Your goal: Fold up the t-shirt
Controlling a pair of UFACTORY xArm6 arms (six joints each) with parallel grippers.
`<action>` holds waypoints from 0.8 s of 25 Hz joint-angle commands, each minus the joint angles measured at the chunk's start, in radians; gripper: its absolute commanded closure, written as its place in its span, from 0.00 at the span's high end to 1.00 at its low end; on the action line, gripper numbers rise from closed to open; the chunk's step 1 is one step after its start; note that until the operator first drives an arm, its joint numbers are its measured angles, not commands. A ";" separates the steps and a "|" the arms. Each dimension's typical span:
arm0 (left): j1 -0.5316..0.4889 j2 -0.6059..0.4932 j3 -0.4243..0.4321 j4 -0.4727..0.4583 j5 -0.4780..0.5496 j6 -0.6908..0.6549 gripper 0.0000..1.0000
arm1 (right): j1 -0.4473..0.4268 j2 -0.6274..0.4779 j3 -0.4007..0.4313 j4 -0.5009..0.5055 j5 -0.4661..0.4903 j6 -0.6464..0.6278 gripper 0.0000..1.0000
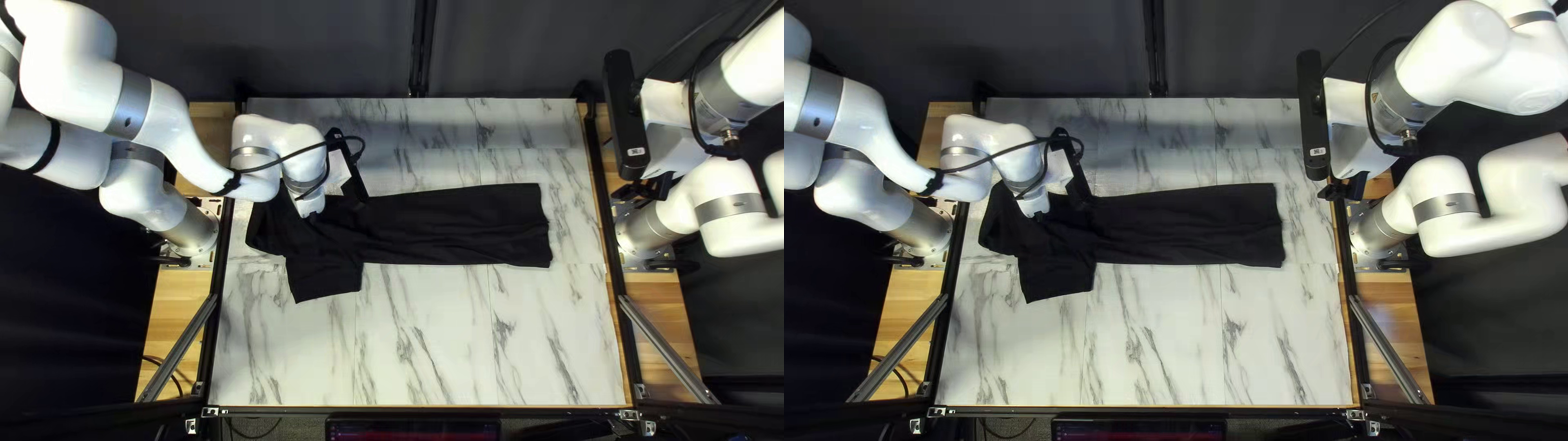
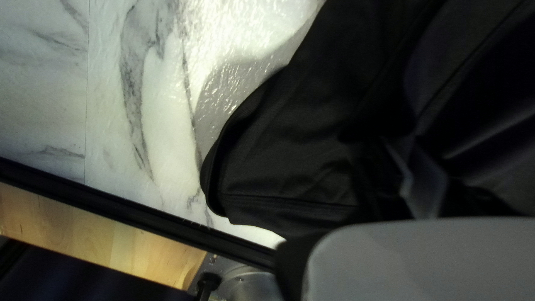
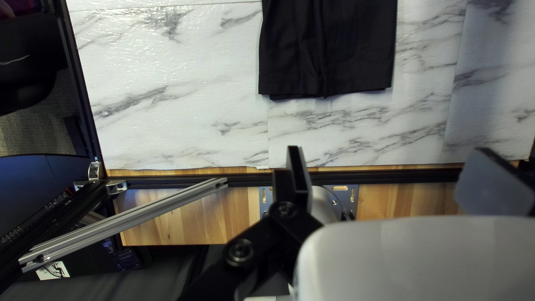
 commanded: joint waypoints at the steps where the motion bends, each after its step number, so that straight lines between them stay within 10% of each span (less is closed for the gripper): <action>1: -0.018 -0.009 0.001 0.011 0.029 -0.032 1.00 | 0.000 0.000 0.000 0.000 0.000 0.000 1.00; 20: -0.004 0.133 -0.113 -0.038 -0.073 0.045 1.00 | 0.000 0.000 0.000 0.000 0.000 0.000 1.00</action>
